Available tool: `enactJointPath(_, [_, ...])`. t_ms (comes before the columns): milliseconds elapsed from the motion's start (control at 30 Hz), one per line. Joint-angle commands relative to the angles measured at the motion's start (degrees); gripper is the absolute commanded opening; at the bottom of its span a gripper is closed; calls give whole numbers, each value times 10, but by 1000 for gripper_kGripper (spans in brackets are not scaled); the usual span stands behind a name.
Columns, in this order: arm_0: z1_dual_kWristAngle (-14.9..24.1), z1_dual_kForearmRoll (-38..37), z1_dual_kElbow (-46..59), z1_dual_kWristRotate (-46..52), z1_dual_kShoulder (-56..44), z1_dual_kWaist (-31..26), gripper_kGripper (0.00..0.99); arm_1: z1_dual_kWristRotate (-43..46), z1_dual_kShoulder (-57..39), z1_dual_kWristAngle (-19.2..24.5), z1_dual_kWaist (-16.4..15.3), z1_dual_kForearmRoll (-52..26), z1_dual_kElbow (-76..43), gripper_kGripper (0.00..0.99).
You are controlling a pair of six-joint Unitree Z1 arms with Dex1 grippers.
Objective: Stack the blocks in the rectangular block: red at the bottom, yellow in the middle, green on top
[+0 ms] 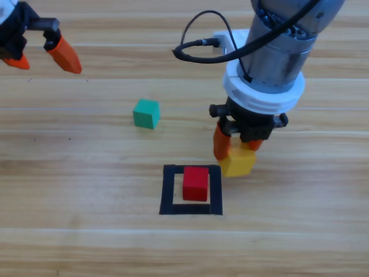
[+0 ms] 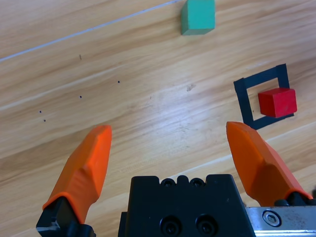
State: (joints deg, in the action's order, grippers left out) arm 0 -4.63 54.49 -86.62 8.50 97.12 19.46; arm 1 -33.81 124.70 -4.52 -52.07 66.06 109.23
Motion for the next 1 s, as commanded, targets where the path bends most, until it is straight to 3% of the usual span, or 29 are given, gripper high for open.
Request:
enactJointPath(33, [-13, -4, 20, -9, 20, -13, 990, -20, 48, 6, -37, 36, 59, 0])
enactJointPath(1000, [-48, -106, 111, -8, 70, -13, 990, -137, 176, 80, -63, 103, 218, 0])
